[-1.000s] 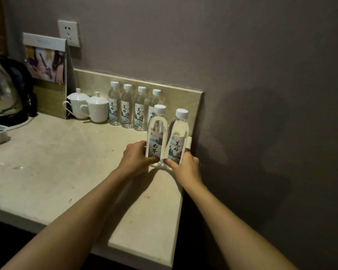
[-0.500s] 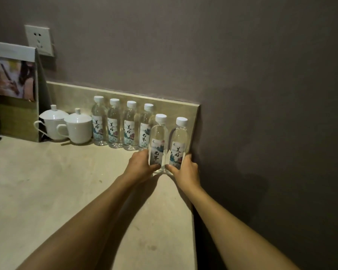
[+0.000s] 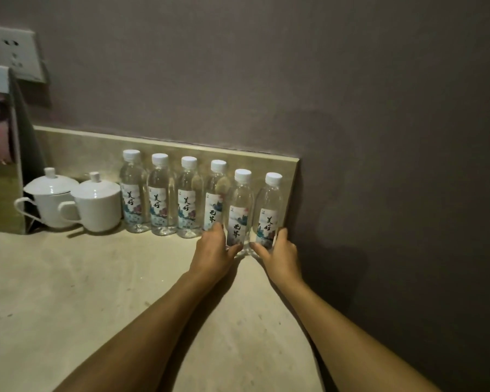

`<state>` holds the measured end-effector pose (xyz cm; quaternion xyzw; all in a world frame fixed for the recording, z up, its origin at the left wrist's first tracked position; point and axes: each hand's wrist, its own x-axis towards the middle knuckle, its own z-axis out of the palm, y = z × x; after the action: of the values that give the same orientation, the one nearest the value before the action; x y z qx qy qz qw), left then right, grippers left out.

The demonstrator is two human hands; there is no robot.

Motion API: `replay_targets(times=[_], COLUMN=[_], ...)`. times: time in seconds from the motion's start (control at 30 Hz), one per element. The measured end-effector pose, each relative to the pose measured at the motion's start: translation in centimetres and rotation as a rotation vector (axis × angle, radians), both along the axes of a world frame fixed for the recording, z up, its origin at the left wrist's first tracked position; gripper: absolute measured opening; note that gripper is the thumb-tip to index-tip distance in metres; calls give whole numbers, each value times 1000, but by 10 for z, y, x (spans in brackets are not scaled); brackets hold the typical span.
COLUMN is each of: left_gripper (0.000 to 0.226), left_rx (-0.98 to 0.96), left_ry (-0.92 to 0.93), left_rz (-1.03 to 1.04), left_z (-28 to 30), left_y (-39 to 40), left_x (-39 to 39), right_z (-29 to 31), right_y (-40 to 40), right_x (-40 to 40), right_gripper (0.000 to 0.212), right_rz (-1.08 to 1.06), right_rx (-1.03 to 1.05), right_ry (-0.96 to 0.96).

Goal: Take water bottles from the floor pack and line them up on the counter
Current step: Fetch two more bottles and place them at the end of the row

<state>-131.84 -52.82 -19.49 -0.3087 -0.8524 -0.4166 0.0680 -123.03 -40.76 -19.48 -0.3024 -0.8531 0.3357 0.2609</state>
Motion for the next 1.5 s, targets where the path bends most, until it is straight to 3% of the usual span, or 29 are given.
replay_targets(times=[0.17,0.3,0.43,0.7,0.9,1.5], left_gripper=[41,43,52,44,36,32], left_rx=[-61,-350,-460,-452,-413,-370], left_ry=[49,290,310,292,259,222], left_rz=[2,110,147,178,175,182], left_z=[8,16,21,17,18,14], left_y=[-1,-8,-8,6,16,34], left_x=[1,8,10,4,-1,-8], right_z=[1,3,0,2,5,8], right_y=[-2,-6,-6,-1,-3,5], right_x=[4,10,8,3,-7,-16], right_gripper=[65,58,53,45,43,46], right_rz=[-4,-13,-15,-29,-118,-177], right_rx=[14,35,53,39,136,213], right_ry=[-10,23,10,8,-116,-248])
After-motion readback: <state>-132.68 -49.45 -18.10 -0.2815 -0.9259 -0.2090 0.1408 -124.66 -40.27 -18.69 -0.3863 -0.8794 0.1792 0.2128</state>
